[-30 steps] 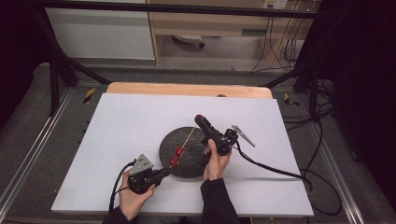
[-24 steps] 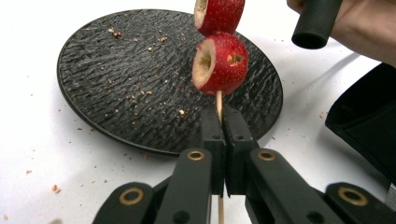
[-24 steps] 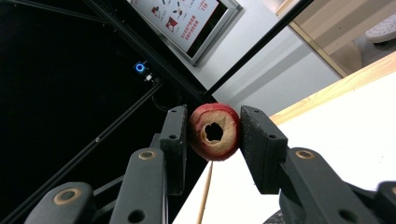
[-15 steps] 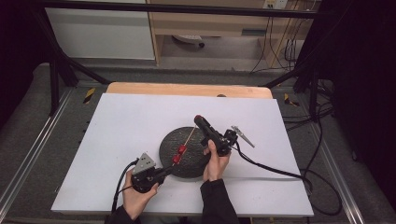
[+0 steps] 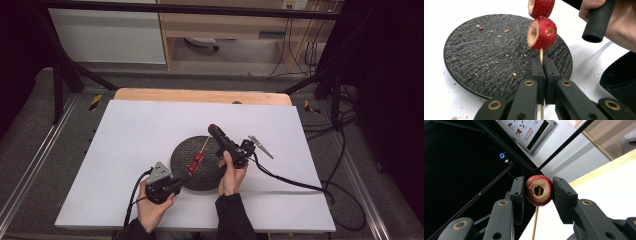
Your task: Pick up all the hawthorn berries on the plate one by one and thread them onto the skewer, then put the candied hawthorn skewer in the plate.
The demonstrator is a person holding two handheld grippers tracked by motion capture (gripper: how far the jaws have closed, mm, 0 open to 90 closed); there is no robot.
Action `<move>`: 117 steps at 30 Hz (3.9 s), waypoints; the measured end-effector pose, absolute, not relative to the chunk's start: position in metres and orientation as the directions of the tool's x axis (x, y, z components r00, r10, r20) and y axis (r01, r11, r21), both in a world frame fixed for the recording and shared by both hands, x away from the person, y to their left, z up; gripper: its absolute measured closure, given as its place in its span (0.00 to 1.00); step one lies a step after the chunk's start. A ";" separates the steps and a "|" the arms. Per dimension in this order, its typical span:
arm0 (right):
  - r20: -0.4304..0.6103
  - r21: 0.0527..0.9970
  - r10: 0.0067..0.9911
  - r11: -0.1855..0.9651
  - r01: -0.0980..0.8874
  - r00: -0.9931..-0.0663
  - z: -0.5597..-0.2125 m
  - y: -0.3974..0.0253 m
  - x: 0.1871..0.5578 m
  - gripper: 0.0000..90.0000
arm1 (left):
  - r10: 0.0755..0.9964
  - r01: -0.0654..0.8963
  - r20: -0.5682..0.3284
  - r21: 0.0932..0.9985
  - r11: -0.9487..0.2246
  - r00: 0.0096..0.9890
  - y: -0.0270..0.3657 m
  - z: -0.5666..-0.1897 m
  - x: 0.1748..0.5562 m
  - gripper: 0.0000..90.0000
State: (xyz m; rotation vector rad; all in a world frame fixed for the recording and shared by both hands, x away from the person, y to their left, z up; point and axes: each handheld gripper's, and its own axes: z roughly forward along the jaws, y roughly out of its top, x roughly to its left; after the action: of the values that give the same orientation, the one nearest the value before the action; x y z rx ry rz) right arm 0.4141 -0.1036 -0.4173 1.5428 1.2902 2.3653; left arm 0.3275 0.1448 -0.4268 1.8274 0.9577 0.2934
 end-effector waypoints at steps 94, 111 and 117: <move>0.216 0.806 0.691 0.273 0.526 -0.690 -0.444 -0.214 0.379 0.01 | 0.705 0.499 -0.134 0.797 -0.341 0.696 0.167 -0.386 0.378 0.98; 0.186 0.782 0.711 0.311 0.540 -0.678 -0.456 -0.238 0.366 0.01 | 0.696 0.538 -0.087 0.705 -0.462 0.712 0.149 -0.384 0.402 0.98; 0.185 0.781 0.713 0.311 0.541 -0.676 -0.456 -0.238 0.365 0.01 | 0.699 0.552 -0.058 0.661 -0.508 0.713 0.140 -0.393 0.409 0.98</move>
State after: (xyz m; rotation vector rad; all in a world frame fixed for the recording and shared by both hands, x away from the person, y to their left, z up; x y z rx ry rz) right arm 0.3645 -0.2379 -0.4564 1.1546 2.3784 1.2981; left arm 0.4092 0.1404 -0.3934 2.2452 0.9457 0.2824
